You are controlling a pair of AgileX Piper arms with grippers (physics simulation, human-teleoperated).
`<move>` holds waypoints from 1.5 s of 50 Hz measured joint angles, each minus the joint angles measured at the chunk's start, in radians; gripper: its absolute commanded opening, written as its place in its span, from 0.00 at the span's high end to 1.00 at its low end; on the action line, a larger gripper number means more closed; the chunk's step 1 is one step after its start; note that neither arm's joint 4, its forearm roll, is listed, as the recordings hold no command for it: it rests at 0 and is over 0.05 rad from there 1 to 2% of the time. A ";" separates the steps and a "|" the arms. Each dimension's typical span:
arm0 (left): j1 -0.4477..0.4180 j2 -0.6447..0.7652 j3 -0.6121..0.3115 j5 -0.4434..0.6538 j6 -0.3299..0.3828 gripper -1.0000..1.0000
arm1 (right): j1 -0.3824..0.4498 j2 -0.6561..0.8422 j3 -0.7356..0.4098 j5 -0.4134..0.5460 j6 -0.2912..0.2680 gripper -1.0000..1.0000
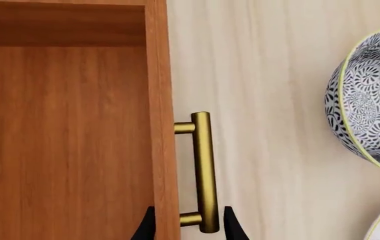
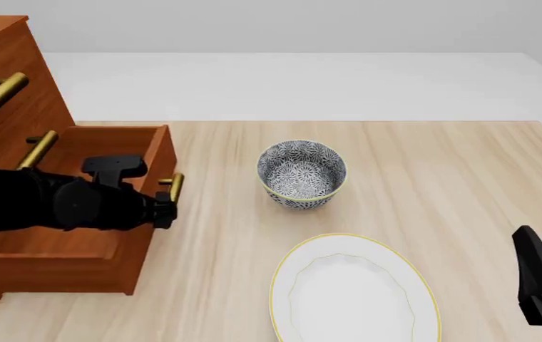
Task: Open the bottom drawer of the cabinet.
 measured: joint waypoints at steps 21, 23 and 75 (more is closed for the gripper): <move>-0.048 0.035 -0.042 0.010 -0.009 0.00 | 0.000 0.000 0.000 0.000 0.000 0.00; -0.052 0.037 -0.045 0.009 -0.011 0.00 | 0.000 0.000 0.000 0.000 0.000 0.00; -0.061 0.045 -0.070 0.043 -0.084 0.00 | 0.000 0.000 0.000 0.000 0.000 0.00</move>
